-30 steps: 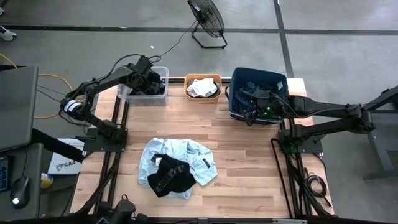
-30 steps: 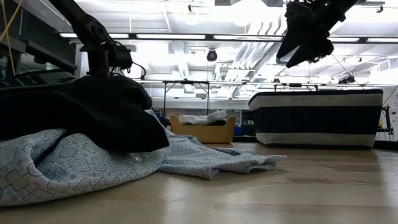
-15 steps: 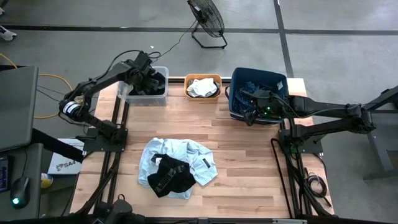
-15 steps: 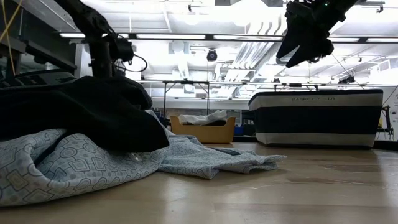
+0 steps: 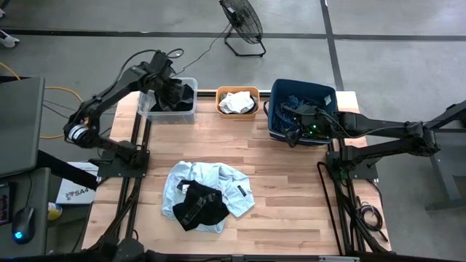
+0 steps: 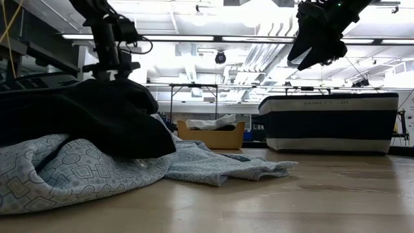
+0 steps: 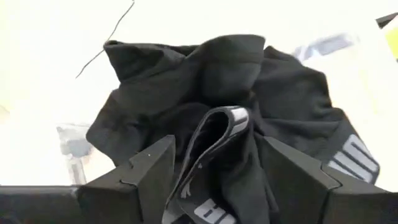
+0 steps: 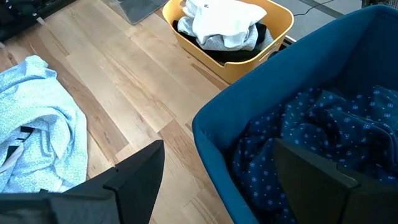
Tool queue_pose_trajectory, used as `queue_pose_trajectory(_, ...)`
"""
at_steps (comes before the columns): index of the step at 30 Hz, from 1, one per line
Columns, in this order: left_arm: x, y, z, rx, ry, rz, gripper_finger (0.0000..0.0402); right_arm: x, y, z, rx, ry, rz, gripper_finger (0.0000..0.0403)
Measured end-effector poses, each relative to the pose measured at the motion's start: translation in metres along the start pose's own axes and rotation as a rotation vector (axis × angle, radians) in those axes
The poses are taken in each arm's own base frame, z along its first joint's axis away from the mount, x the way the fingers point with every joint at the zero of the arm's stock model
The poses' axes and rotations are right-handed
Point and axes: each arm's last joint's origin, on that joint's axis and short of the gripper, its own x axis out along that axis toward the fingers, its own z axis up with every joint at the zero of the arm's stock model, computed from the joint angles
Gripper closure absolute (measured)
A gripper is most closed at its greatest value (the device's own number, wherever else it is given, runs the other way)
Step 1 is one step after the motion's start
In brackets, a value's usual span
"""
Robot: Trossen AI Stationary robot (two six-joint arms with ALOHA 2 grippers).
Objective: Pick & Place Cloths
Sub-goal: Put the black underwear into the transparent bin
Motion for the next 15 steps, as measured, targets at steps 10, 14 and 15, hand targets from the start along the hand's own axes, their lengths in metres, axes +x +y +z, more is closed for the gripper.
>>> queue_pose_trajectory(10, -0.011, 0.000, 0.010, 0.001, -0.132, -0.018, 0.0168, 0.000, 0.000, 0.000, 0.000, 0.000, 0.000, 0.0114)
queue_pose_trajectory(14, -0.007, -0.002, 0.019, -0.012, -0.203, -0.026, 0.0168, 0.000, 0.000, 0.000, 0.001, -0.003, 0.001, 0.0114)
queue_pose_trajectory(15, -0.004, -0.003, 0.021, -0.013, -0.204, -0.026, 0.0168, 0.000, 0.000, 0.000, 0.005, -0.003, 0.001, 0.0114)
